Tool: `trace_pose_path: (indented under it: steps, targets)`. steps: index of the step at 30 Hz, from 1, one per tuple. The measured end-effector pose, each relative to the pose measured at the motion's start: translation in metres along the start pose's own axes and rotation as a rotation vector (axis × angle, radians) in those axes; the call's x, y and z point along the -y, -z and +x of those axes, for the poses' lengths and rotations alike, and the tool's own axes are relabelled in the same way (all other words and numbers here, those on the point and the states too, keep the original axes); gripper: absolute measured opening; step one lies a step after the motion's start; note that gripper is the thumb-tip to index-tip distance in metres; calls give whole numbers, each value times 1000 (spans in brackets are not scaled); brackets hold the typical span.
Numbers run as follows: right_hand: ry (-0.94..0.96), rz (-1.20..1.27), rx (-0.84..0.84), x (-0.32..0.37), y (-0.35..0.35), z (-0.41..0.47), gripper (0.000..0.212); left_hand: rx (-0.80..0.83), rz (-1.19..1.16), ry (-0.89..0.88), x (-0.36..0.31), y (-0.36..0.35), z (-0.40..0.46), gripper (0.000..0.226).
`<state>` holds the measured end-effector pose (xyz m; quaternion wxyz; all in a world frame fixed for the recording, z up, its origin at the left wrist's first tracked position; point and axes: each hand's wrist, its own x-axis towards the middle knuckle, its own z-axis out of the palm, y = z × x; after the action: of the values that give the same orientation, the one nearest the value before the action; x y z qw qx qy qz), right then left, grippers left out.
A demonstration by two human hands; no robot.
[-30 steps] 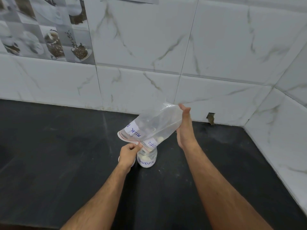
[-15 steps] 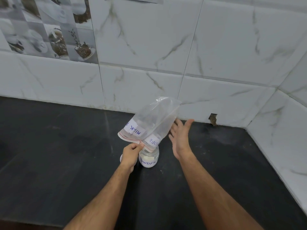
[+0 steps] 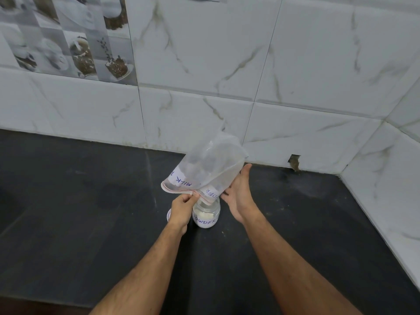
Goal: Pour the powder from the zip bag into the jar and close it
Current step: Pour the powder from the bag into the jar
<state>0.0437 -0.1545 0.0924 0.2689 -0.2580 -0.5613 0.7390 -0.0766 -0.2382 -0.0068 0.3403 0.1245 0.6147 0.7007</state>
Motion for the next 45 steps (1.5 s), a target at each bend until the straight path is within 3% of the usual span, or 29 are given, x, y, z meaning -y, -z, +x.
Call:
trace_pose_path:
  steps: [3,5,8,10,12,16,20,24,30,35,41,45]
  targets:
    - [5,29,-58,-1,-3,-2,129,-5,-51,0,-1,-3,2,13]
    - [-15,30,-103,0,-6,-2,131,-3,-85,-14,-1,-3,4,16]
    - [-20,-1,9,-1,-14,-4,101,0,-84,-16,5,-2,10,35]
    - [-7,32,-26,-2,-14,-5,84,2,-76,-14,5,-4,11,30]
    - [29,59,-76,-2,-12,-4,76,-14,-63,-17,1,-7,8,11]
    - [-6,24,47,-6,-13,-3,70,-28,-53,-20,0,-5,5,12]
    - [100,-45,-78,-5,-5,0,48,-63,-28,-31,-7,-8,-1,15]
    - [33,-172,-220,-8,9,9,40,-62,43,-85,-14,-7,-7,12]
    - [-86,-119,-316,-6,21,28,13,-26,109,-126,-17,-5,-8,5]
    - [-126,17,-344,-2,28,29,16,70,29,-120,-39,-5,-13,20]
    - [-251,324,-349,-5,36,24,18,110,37,30,-54,-5,-4,52]
    - [-300,517,-344,0,32,25,13,91,-74,37,-67,-9,2,32]
